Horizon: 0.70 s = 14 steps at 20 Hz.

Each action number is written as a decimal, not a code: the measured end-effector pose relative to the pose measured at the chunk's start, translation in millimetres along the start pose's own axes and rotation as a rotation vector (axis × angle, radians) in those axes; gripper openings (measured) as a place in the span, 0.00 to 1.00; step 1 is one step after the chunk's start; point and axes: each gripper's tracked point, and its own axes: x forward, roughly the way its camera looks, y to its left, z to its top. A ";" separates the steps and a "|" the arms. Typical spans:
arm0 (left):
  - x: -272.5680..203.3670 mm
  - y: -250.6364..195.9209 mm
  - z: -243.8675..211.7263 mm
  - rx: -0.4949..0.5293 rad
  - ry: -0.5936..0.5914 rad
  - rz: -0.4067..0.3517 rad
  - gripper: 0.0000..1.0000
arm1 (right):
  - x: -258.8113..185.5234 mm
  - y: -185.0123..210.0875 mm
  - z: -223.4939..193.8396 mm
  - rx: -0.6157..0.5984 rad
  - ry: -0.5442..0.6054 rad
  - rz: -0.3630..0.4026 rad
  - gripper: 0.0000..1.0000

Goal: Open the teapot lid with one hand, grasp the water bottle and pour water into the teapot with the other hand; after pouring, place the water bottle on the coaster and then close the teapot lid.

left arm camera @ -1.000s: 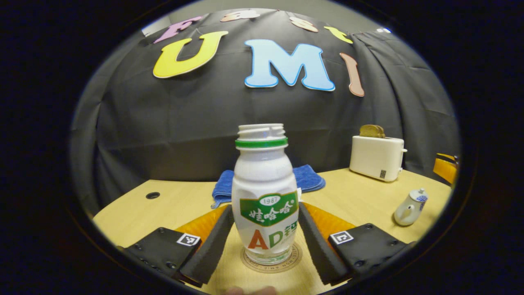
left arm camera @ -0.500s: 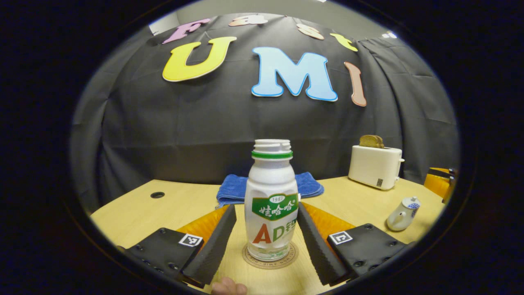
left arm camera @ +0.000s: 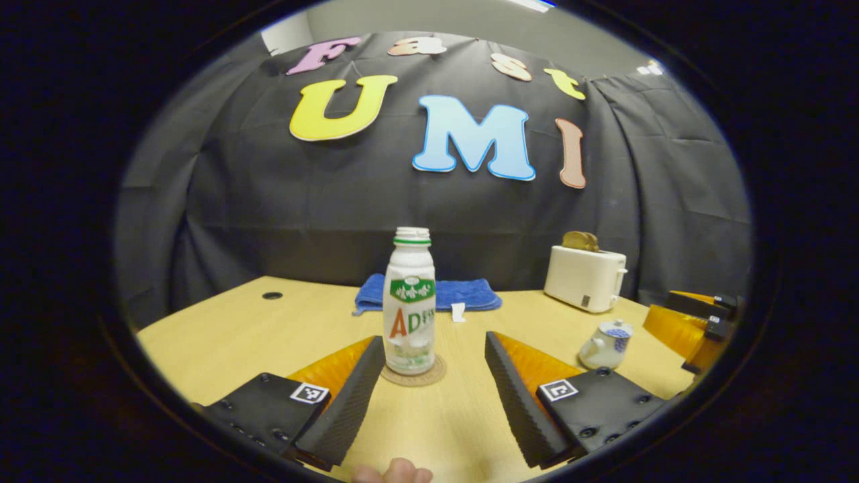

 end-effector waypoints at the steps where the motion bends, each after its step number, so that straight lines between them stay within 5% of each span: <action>1: -14.1 -4.4 -7.1 0.019 0.004 0.023 0.99 | -12.0 5.3 -2.4 -0.001 0.001 -0.013 0.87; 7: -72.5 -21.6 -12.5 0.068 -0.084 0.056 1.00 | -45.7 34.8 -16.5 -0.088 -0.010 -0.024 0.95; 14: -94.9 -29.3 -8.4 0.092 -0.140 0.075 1.00 | -53.6 37.3 -29.6 0.032 0.020 -0.036 0.95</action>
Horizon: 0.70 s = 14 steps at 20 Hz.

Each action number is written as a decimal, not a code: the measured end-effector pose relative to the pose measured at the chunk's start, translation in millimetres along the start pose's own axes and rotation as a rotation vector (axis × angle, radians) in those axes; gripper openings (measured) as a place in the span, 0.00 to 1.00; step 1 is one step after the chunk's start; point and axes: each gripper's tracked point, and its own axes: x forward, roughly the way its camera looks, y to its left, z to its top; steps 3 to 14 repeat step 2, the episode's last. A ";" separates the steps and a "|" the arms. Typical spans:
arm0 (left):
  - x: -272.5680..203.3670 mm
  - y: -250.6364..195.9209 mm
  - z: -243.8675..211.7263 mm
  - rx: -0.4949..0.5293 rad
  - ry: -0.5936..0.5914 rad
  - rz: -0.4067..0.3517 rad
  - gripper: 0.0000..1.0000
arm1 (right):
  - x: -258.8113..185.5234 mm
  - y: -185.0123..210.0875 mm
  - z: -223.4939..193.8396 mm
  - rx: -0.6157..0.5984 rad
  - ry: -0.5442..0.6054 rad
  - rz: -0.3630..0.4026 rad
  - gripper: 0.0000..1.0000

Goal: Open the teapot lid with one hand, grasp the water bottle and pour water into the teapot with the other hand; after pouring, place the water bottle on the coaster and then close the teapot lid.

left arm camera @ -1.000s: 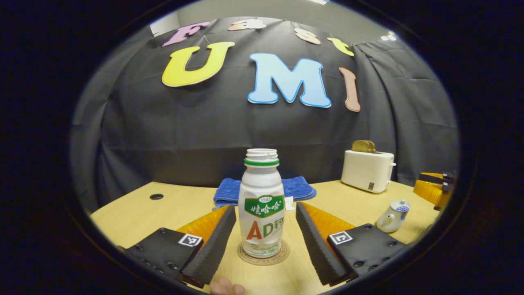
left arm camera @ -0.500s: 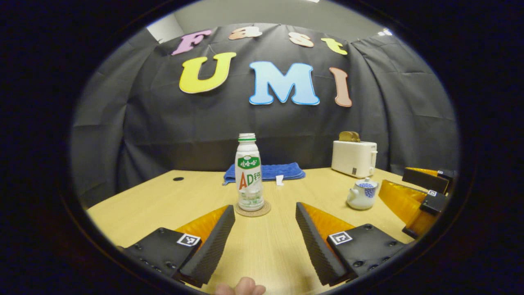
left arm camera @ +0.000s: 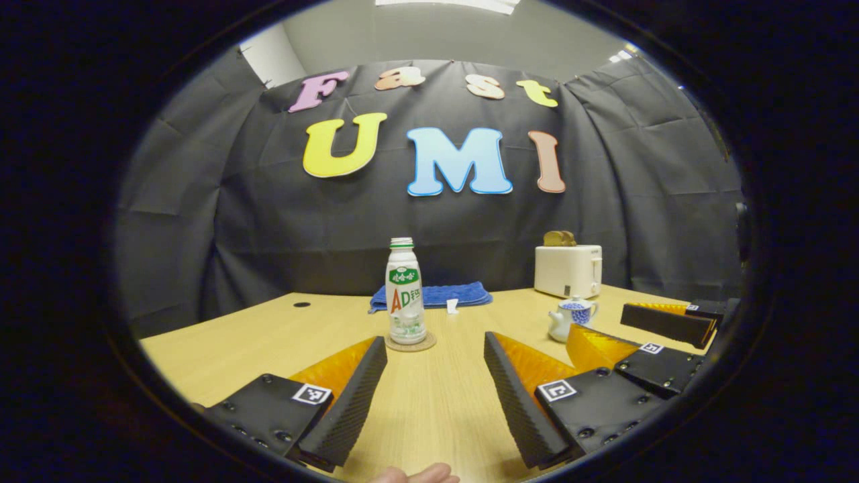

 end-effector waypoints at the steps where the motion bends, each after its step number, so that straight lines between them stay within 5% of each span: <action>1: -1.7 0.9 -0.5 -0.005 0.002 0.007 0.95 | -1.3 -0.6 0.9 -0.002 -0.001 -0.011 0.95; 14: -2.3 2.3 -0.7 -0.004 0.001 0.017 0.90 | -1.2 -1.9 0.4 -0.001 -0.001 -0.024 0.95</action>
